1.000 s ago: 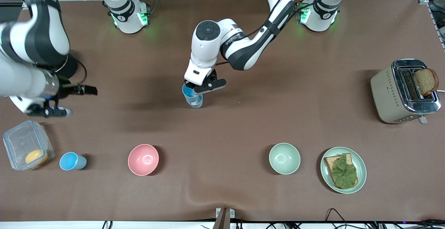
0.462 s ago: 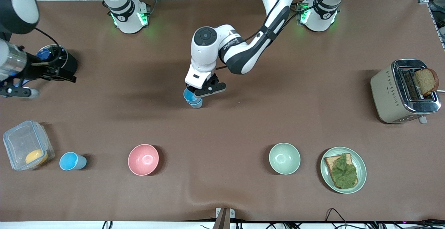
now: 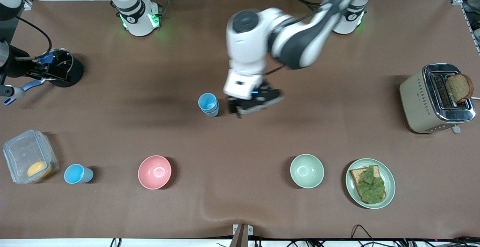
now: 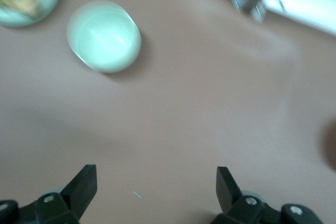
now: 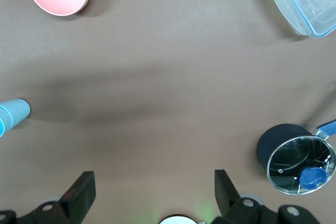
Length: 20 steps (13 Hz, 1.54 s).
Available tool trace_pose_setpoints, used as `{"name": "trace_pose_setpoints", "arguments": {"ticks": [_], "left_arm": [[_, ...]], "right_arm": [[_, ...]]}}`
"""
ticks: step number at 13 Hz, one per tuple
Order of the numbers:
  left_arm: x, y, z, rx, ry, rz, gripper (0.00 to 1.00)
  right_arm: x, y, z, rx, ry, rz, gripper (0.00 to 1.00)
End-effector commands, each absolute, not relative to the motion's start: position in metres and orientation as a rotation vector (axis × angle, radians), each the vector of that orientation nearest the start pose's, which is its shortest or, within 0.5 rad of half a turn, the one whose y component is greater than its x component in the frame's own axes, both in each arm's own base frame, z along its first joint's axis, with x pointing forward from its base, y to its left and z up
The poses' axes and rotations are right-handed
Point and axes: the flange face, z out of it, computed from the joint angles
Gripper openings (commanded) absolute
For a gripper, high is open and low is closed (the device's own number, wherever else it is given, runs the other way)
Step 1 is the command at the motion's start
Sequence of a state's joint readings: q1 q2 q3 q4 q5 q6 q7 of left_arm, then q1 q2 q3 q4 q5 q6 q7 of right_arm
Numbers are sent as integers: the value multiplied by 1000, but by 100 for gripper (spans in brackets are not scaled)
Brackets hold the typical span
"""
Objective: Stack blue cups with both arms
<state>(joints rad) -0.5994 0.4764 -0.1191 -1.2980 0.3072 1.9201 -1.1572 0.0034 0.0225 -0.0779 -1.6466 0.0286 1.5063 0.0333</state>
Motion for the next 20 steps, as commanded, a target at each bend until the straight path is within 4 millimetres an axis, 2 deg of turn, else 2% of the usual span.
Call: {"name": "trace_pose_setpoints", "arguments": {"ticks": [1,3,5,7,8,9,10,13,14,20], "left_arm": [[584,-340,538,-2985,-314,-323,100],[599,-270,563,-3026,-190,-207,100],[613,-208,580,-3061,-110,-181,100],[614,-162,588,-3085,-13,-106,100],[616,-134,590,-3110,-19,-84,100],[619,-109,586,-3128,-4,-59,100],[610,-95,586,-3145,32,-49,100],[567,-93,587,-3133,53,-46,100],[558,-92,589,-3130,51,-54,100],[561,-92,608,-3131,65,-111,100]], "right_arm": [[548,-42,576,-3111,189,258,100],[549,-37,577,-3115,177,256,100],[549,-37,578,-3115,177,254,100],[551,-38,574,-3114,180,263,100],[551,-39,574,-3114,180,263,100],[551,-39,574,-3114,180,263,100],[551,-38,574,-3114,177,263,100],[551,-38,574,-3114,177,263,100],[551,-39,573,-3114,180,266,100],[551,-41,573,-3113,182,268,100]]}}
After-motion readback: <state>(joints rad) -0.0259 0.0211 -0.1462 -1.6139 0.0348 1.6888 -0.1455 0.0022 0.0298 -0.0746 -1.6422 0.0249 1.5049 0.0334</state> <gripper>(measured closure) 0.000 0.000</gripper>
